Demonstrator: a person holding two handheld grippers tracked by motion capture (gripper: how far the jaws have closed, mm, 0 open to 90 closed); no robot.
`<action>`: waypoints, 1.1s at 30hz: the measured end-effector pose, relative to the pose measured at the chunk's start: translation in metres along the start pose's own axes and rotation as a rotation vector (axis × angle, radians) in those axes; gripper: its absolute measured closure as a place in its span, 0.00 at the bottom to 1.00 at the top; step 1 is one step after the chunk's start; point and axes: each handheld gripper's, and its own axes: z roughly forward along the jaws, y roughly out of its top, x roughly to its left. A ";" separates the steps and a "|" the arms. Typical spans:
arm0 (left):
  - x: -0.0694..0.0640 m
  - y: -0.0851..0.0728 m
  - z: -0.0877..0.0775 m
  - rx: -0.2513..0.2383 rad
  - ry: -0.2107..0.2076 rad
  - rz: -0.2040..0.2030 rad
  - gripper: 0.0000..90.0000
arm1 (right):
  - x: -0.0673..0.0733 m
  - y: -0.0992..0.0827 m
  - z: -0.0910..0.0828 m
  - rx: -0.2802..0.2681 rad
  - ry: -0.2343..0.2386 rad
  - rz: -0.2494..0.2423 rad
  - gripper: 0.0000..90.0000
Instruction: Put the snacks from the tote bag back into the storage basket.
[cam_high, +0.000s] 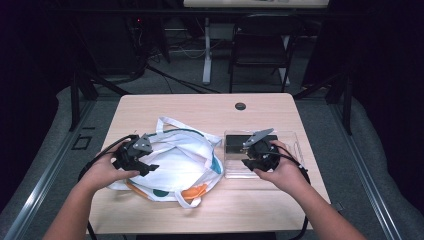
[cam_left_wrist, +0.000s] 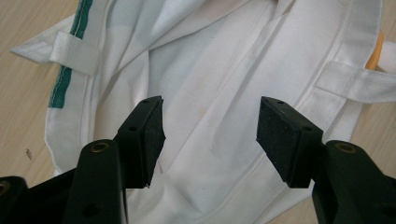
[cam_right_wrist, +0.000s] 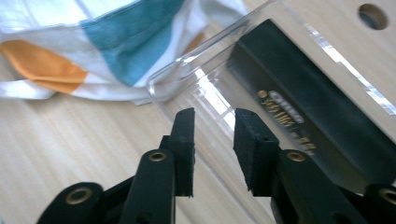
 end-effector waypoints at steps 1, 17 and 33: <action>-0.001 0.000 0.000 -0.003 0.003 -0.008 0.46 | 0.002 -0.001 0.001 0.000 0.008 0.003 0.79; -0.012 -0.012 0.013 -0.047 -0.002 -0.094 0.47 | 0.042 -0.019 0.023 -0.020 0.055 0.049 0.83; -0.024 -0.013 0.016 -0.058 0.014 -0.117 0.47 | 0.062 -0.040 0.046 -0.011 0.043 0.048 0.85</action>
